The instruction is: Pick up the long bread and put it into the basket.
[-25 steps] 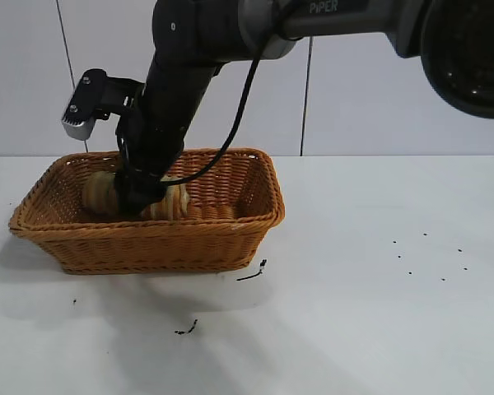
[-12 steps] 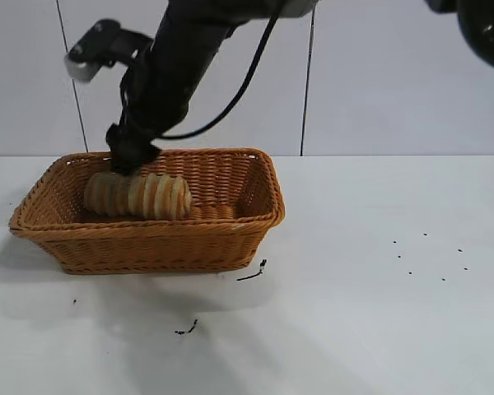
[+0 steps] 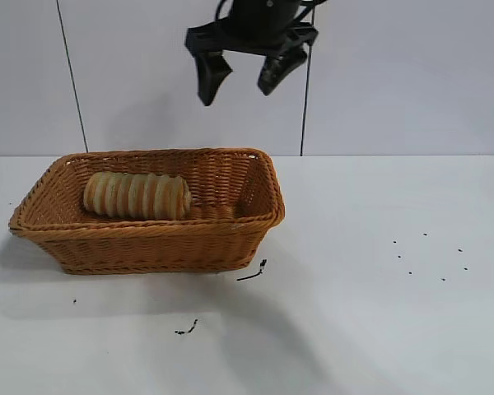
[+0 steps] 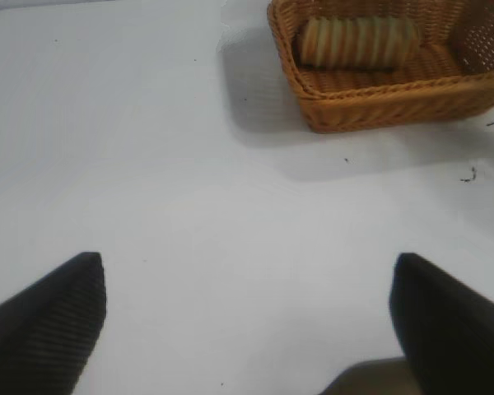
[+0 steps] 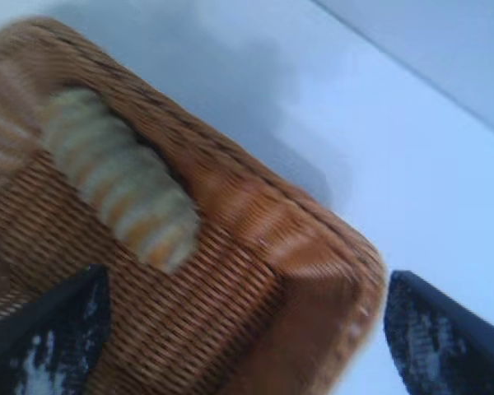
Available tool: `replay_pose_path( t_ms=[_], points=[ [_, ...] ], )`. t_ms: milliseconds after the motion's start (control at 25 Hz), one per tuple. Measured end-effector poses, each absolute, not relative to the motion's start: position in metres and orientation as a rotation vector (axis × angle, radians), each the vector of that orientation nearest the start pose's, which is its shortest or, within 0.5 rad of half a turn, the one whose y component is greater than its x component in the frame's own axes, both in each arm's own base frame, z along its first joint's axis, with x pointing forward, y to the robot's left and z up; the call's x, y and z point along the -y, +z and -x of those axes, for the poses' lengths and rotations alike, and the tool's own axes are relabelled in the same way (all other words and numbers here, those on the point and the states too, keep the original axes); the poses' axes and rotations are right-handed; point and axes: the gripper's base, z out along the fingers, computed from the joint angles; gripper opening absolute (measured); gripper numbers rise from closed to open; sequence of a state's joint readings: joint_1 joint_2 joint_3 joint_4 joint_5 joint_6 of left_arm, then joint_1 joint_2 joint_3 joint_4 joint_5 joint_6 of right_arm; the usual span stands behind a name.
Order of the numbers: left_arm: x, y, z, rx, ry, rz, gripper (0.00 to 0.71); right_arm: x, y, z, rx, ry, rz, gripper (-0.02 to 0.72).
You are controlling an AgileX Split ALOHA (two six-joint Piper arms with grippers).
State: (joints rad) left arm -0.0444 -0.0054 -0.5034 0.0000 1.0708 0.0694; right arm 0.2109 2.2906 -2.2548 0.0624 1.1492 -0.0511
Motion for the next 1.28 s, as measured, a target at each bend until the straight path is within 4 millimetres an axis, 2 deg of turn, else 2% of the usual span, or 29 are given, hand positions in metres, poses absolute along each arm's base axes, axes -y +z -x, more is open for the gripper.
replay_pose_path(
  t_ms=[40,200,320,440,640,760,840,1040,1120,1280],
  points=[
    [0.000,0.277,0.007,-2.042,0.016,-0.116,0.696,-0.090,0.263,-0.497,-2.667,0.121,0.279,0.622],
    [0.000,0.277,0.007,-2.042,0.016,-0.116,0.696,-0.029,0.265,-0.501,-2.702,0.085,0.096,0.622],
    [0.000,0.277,0.007,-2.042,0.016,-0.116,0.696,0.000,0.272,-0.498,-2.704,0.071,-0.004,0.622],
    [0.000,0.277,0.007,-2.042,0.016,-0.116,0.696,0.007,0.278,-0.496,-2.696,0.063,-0.027,0.622],
    [0.000,0.277,0.007,-2.042,0.016,-0.116,0.696,0.007,0.279,-0.495,-2.695,0.070,-0.032,0.618],
    [0.000,0.277,0.007,-2.042,0.016,-0.116,0.696,0.006,0.290,-0.487,-2.685,0.070,-0.032,0.617],
    [0.000,0.277,0.007,-2.042,0.016,-0.116,0.696,0.006,0.310,-0.473,-2.667,0.070,-0.031,0.618],
    [0.000,0.277,0.007,-2.042,0.016,-0.116,0.696,0.004,0.335,-0.419,-2.702,0.076,-0.019,0.618],
    [0.000,0.277,0.007,-2.042,0.016,-0.116,0.696,0.004,0.346,-0.389,-2.709,0.072,-0.004,0.616],
    [0.000,0.277,0.007,-2.042,0.016,-0.116,0.696,0.002,0.351,-0.321,-2.751,0.074,0.006,0.610]
  ],
)
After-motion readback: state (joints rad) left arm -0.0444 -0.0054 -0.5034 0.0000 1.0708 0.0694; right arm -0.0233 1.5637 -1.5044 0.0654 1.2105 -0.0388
